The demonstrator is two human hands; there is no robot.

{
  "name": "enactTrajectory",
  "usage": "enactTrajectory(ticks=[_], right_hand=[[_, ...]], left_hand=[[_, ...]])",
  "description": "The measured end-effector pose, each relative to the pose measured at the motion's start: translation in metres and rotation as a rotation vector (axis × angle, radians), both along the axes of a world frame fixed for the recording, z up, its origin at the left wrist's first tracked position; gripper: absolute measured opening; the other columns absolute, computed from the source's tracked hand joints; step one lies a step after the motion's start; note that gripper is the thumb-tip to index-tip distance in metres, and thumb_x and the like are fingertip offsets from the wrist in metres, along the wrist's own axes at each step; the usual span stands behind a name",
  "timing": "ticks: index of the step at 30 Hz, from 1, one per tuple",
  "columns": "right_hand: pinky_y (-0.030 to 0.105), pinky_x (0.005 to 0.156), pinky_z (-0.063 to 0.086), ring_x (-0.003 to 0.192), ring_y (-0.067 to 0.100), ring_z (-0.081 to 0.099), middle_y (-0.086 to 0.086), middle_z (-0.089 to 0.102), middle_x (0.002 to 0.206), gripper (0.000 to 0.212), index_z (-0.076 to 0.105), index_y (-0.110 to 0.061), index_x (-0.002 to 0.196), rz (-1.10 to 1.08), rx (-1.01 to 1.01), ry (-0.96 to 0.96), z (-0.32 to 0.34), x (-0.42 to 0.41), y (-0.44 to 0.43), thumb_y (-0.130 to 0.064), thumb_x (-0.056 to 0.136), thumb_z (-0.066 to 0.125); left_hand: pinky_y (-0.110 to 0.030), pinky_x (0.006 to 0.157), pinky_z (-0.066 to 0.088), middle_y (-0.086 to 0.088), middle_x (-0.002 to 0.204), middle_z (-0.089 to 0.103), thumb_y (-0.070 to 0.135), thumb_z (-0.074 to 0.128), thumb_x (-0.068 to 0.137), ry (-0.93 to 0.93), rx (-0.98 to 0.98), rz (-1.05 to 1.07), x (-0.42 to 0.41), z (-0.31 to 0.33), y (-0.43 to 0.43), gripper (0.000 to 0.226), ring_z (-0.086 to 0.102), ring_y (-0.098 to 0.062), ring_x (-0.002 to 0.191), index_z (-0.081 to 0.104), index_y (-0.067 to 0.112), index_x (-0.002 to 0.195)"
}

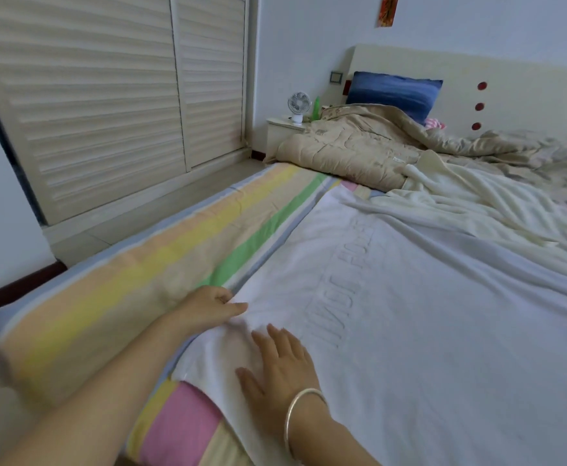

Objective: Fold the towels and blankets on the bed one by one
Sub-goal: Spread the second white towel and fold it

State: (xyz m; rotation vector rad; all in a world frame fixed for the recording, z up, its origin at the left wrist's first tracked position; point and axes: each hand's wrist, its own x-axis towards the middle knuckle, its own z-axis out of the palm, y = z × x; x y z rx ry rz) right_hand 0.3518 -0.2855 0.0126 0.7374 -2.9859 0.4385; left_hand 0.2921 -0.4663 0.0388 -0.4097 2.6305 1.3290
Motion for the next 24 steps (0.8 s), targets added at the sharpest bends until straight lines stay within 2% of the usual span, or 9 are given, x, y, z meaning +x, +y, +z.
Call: enactTrajectory(ticks=[1, 3, 7, 9, 11, 16, 19, 21, 24], right_hand=[[0.037, 0.095, 0.047, 0.117, 0.026, 0.054, 0.003, 0.057, 0.127, 0.076, 0.057, -0.024, 0.123, 0.000, -0.032, 0.111, -0.002, 0.012, 0.001, -0.069, 0.069, 0.029], [0.028, 0.065, 0.051, 0.081, 0.016, 0.058, -0.008, 0.058, 0.092, 0.049, 0.061, -0.032, 0.093, 0.056, -0.123, 0.270, -0.006, 0.035, -0.002, -0.070, 0.064, 0.048], [0.027, 0.052, 0.041, 0.065, 0.017, 0.049, -0.006, 0.049, 0.074, 0.032, 0.060, -0.028, 0.068, 0.085, -0.069, 0.307, -0.014, 0.052, -0.015, -0.057, 0.058, 0.066], [0.023, 0.044, 0.030, 0.060, 0.017, 0.050, -0.006, 0.047, 0.067, 0.025, 0.059, -0.025, 0.056, 0.044, -0.074, 0.306, -0.013, 0.051, -0.022, -0.041, 0.049, 0.077], [0.022, 0.042, 0.015, 0.052, 0.012, 0.049, -0.009, 0.046, 0.060, 0.024, 0.057, -0.023, 0.050, 0.045, -0.098, 0.300, -0.012, 0.056, -0.032, -0.038, 0.047, 0.076], [0.022, 0.041, 0.001, 0.037, 0.010, 0.046, -0.009, 0.048, 0.055, 0.023, 0.056, -0.027, 0.057, 0.135, -0.133, 0.218, -0.019, 0.092, -0.060, -0.047, 0.070, 0.056], [0.026, 0.052, 0.037, 0.067, 0.021, 0.063, -0.004, 0.062, 0.082, 0.035, 0.069, -0.025, 0.089, 0.166, -0.285, 0.044, -0.020, 0.096, -0.050, -0.044, 0.084, 0.039], [0.031, 0.073, 0.045, 0.088, 0.022, 0.062, -0.004, 0.064, 0.101, 0.050, 0.065, -0.029, 0.113, 0.205, -0.380, -0.097, -0.014, 0.097, -0.037, -0.047, 0.082, 0.029], [0.032, 0.067, 0.051, 0.082, 0.016, 0.061, -0.008, 0.062, 0.094, 0.036, 0.066, -0.034, 0.106, 0.170, -0.475, 0.034, -0.001, 0.092, -0.001, -0.038, 0.085, 0.037]], left_hand=[[-0.027, 0.068, 0.044, 0.005, 0.067, 0.057, 0.041, 0.068, 0.085, 0.022, -0.035, 0.023, 0.004, 0.000, -0.002, 0.027, 0.059, -0.017, 0.073, 0.064, 0.018, 0.072], [-0.029, 0.065, 0.044, 0.002, 0.064, 0.053, 0.039, 0.065, 0.087, -0.020, -0.118, 0.074, 0.016, 0.000, -0.008, 0.031, 0.056, -0.020, 0.069, 0.062, 0.012, 0.072], [-0.027, 0.052, 0.033, -0.004, 0.061, 0.049, 0.044, 0.069, 0.084, -0.175, -0.303, 0.042, 0.044, -0.002, -0.015, 0.051, 0.049, -0.022, 0.058, 0.045, 0.006, 0.059], [-0.029, 0.053, 0.034, -0.021, 0.081, 0.064, 0.040, 0.069, 0.083, -0.184, -0.413, 0.033, 0.056, -0.001, -0.018, 0.044, 0.064, -0.032, 0.080, 0.054, 0.001, 0.071], [-0.032, 0.061, 0.042, -0.020, 0.105, 0.064, 0.039, 0.067, 0.083, -0.201, -0.559, 0.064, 0.068, 0.002, -0.025, 0.046, 0.064, -0.031, 0.097, 0.058, -0.005, 0.093], [-0.026, 0.064, 0.043, 0.001, 0.083, 0.055, 0.026, 0.058, 0.089, -0.349, -0.763, 0.062, 0.095, 0.012, -0.035, 0.017, 0.056, -0.016, 0.077, 0.047, 0.016, 0.080], [-0.025, 0.067, 0.043, 0.002, 0.092, 0.056, 0.016, 0.053, 0.090, -0.295, -0.848, 0.092, 0.105, 0.014, -0.018, 0.002, 0.056, -0.015, 0.083, 0.051, 0.016, 0.088], [-0.029, 0.082, 0.046, -0.003, 0.115, 0.054, 0.015, 0.054, 0.088, -0.168, -0.933, 0.142, 0.106, 0.015, 0.003, 0.024, 0.054, -0.021, 0.106, 0.049, 0.016, 0.112], [-0.031, 0.097, 0.037, -0.002, 0.133, 0.046, 0.017, 0.053, 0.088, 0.195, -0.938, 0.114, 0.097, 0.009, 0.043, 0.043, 0.044, -0.022, 0.121, 0.043, 0.020, 0.130]])
